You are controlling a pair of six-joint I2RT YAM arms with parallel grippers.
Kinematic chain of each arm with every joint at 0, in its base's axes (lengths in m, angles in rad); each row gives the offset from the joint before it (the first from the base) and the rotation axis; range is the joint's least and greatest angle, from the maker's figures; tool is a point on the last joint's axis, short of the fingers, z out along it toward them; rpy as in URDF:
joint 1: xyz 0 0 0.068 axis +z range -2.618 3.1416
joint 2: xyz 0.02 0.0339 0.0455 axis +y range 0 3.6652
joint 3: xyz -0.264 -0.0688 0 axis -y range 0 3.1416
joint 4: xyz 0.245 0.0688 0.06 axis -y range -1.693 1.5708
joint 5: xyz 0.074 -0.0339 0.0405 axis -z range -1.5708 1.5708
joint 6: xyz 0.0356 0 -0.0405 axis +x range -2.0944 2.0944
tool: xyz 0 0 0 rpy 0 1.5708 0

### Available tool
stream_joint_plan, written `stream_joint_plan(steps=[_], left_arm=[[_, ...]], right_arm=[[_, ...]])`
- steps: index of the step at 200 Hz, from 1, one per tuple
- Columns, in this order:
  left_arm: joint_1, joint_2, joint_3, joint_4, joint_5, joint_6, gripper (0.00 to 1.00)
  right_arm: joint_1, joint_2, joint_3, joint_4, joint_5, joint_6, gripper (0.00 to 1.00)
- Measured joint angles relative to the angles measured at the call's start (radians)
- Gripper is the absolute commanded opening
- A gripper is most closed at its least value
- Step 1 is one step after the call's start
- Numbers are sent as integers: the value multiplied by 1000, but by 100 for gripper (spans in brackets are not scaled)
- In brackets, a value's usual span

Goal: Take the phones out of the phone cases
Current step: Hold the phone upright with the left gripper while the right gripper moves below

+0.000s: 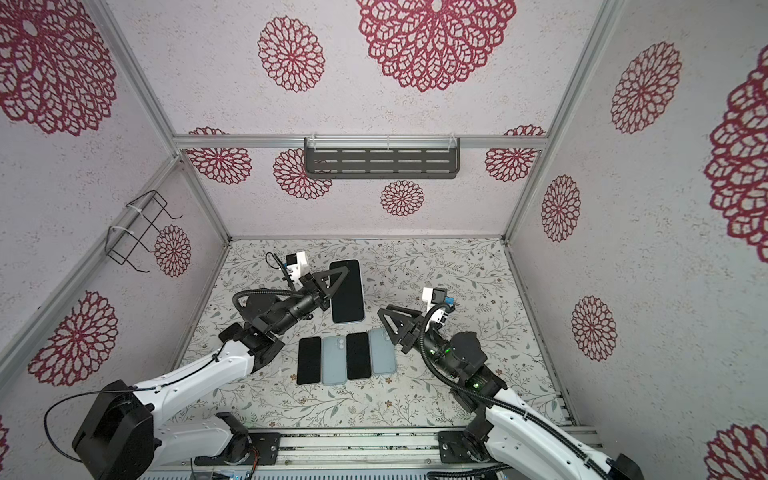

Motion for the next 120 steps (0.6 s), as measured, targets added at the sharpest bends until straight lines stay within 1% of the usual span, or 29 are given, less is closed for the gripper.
stream_joint_plan(steps=[28, 63, 120], left_arm=[[-14, -1, -11, 50, -39, -36, 0], [-18, -1, -22, 78, -68, -53, 0], [-18, -1, -37, 96, -81, -56, 0]], right_arm=[[2, 51, -31, 75, -16, 84, 48], [4, 105, -48, 171, -43, 152, 46], [24, 134, -48, 270, -61, 191, 45]])
